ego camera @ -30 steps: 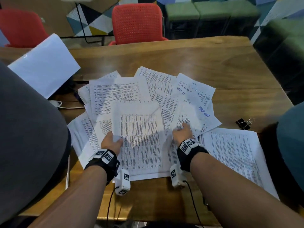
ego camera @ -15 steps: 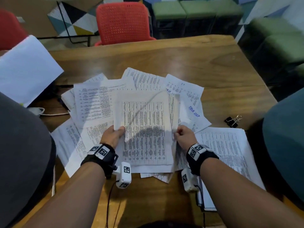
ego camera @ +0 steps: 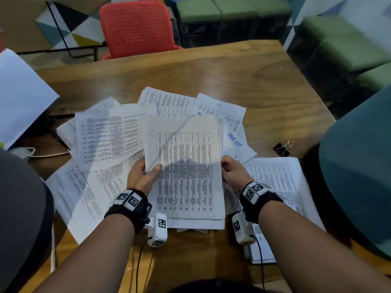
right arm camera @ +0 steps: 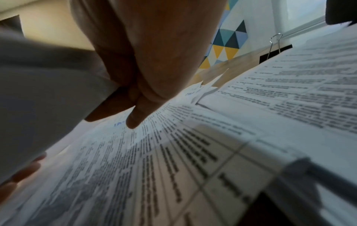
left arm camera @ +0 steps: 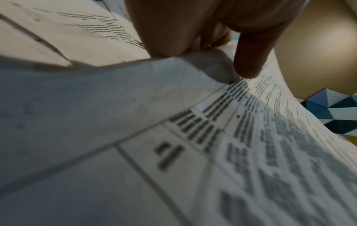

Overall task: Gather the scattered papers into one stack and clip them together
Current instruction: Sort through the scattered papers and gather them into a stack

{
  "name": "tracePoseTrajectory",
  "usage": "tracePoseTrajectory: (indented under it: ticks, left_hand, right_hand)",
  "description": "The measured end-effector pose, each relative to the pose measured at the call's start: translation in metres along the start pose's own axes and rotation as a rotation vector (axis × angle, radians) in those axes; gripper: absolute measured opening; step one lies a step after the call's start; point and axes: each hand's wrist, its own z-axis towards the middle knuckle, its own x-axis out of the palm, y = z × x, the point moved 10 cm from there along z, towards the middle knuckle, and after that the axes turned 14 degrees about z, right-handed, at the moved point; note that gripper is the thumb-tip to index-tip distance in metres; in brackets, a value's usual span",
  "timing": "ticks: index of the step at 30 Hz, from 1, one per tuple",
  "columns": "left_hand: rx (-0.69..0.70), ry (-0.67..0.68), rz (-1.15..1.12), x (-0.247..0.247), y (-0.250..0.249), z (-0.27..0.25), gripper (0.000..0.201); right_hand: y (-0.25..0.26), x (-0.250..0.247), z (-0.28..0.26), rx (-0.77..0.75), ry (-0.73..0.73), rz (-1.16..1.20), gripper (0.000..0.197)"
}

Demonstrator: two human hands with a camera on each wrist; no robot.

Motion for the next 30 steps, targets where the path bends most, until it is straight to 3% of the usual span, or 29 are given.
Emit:
tracePoseTrajectory:
  ticks: [2, 4, 6, 8, 11, 13, 15, 19, 22, 26, 30]
  left_hand:
    - [-0.042, 0.071, -0.025, 0.007, 0.008, 0.001, 0.022]
    - [-0.021, 0.086, 0.044, 0.007, 0.014, 0.002, 0.026]
    - [-0.017, 0.029, 0.137, 0.0, 0.02, 0.004, 0.031]
    - [-0.063, -0.042, 0.214, -0.01, 0.031, 0.003, 0.046]
    - [-0.116, -0.041, 0.257, -0.012, 0.042, -0.002, 0.069]
    - [-0.135, -0.029, 0.264, -0.01, 0.044, -0.006, 0.072]
    - [-0.139, -0.012, 0.295, -0.007, 0.042, -0.007, 0.067]
    - [-0.176, 0.059, 0.401, -0.001, 0.045, -0.008, 0.065]
    - [-0.17, -0.012, 0.368, -0.012, 0.042, -0.008, 0.062]
    - [-0.174, -0.04, 0.375, -0.022, 0.038, -0.007, 0.056]
    - [-0.188, -0.062, 0.319, -0.031, 0.037, -0.001, 0.061]
  right_hand:
    - [-0.01, 0.007, 0.001, 0.066, 0.018, 0.162, 0.017]
    - [-0.01, 0.009, 0.0, 0.092, -0.012, 0.249, 0.017]
    - [-0.004, -0.005, 0.001, 0.039, -0.149, 0.154, 0.025]
    - [-0.001, -0.027, -0.002, 0.023, -0.337, -0.056, 0.021]
    - [-0.019, -0.039, -0.011, 0.237, -0.46, -0.216, 0.032]
    - [-0.031, -0.032, -0.015, 0.351, -0.45, -0.174, 0.046]
    - [-0.034, -0.022, -0.015, 0.369, -0.42, -0.066, 0.055]
    - [-0.028, -0.022, -0.015, 0.309, -0.413, -0.025, 0.049]
    - [-0.014, -0.034, -0.016, 0.207, -0.482, -0.066, 0.039]
    - [-0.001, -0.033, -0.01, 0.131, -0.382, -0.201, 0.025]
    - [0.033, -0.044, -0.019, -0.113, -0.497, -0.122, 0.01]
